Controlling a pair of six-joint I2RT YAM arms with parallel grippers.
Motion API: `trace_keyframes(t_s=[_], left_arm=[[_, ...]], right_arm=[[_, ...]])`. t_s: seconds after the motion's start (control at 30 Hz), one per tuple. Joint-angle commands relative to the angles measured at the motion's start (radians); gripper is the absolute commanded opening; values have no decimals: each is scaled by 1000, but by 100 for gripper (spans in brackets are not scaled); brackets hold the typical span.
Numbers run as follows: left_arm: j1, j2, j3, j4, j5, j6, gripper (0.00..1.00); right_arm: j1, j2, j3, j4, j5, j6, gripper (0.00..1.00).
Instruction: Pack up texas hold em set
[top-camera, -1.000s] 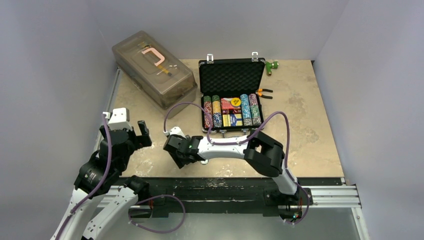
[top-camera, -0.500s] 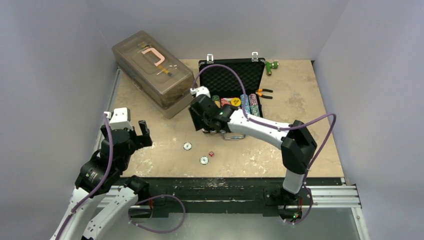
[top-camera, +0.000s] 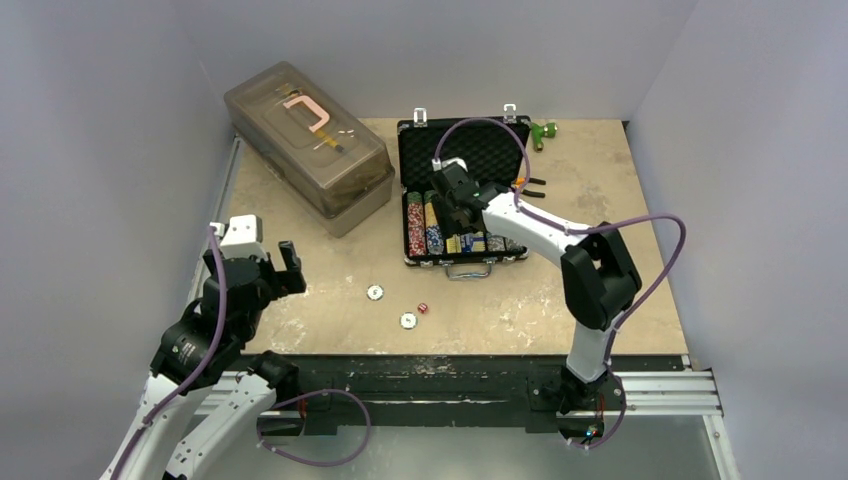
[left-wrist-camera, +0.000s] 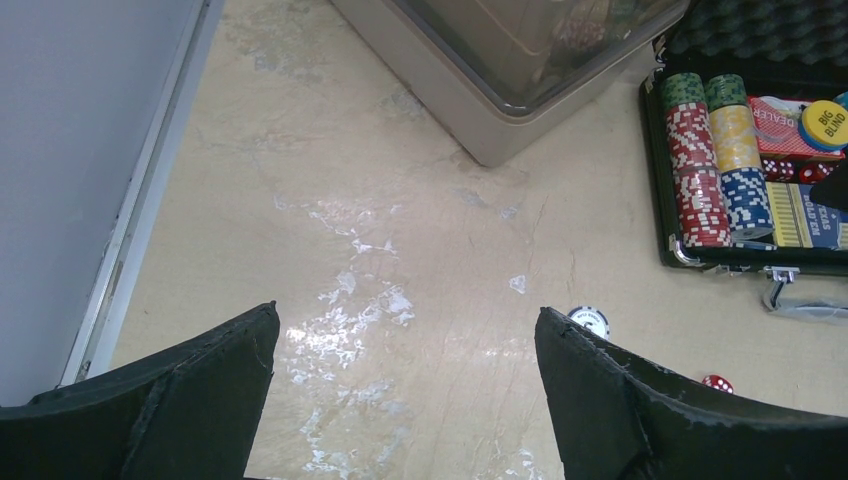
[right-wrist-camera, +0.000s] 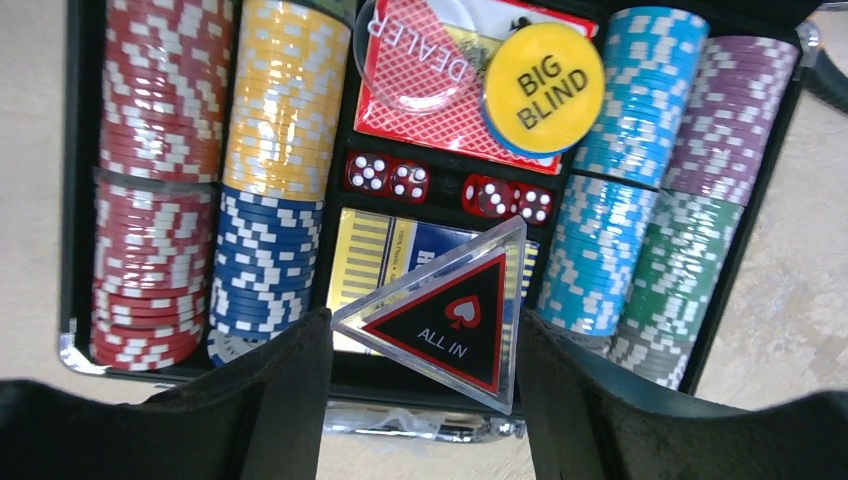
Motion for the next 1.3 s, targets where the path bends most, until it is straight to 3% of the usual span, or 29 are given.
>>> trace_keyframes(t_s=[0.0, 0.23, 0.57, 0.93, 1.13, 1.27], left_arm=[[4, 13, -4, 39, 6, 22, 95], [3, 30, -4, 39, 7, 22, 95], [5, 45, -4, 41, 7, 22, 95], [4, 60, -4, 42, 11, 23, 95], [4, 67, -4, 42, 15, 23, 95], [5, 68, -3, 43, 14, 23, 95]], right_arm=[[-12, 51, 8, 27, -54, -105, 34], [-23, 108, 18, 13, -84, -151, 35], [-49, 83, -63, 49, -183, -211, 47], [-49, -1, -160, 53, -199, -178, 66], [-48, -46, -166, 50, -218, -167, 87], [-48, -89, -151, 31, -215, -148, 93]])
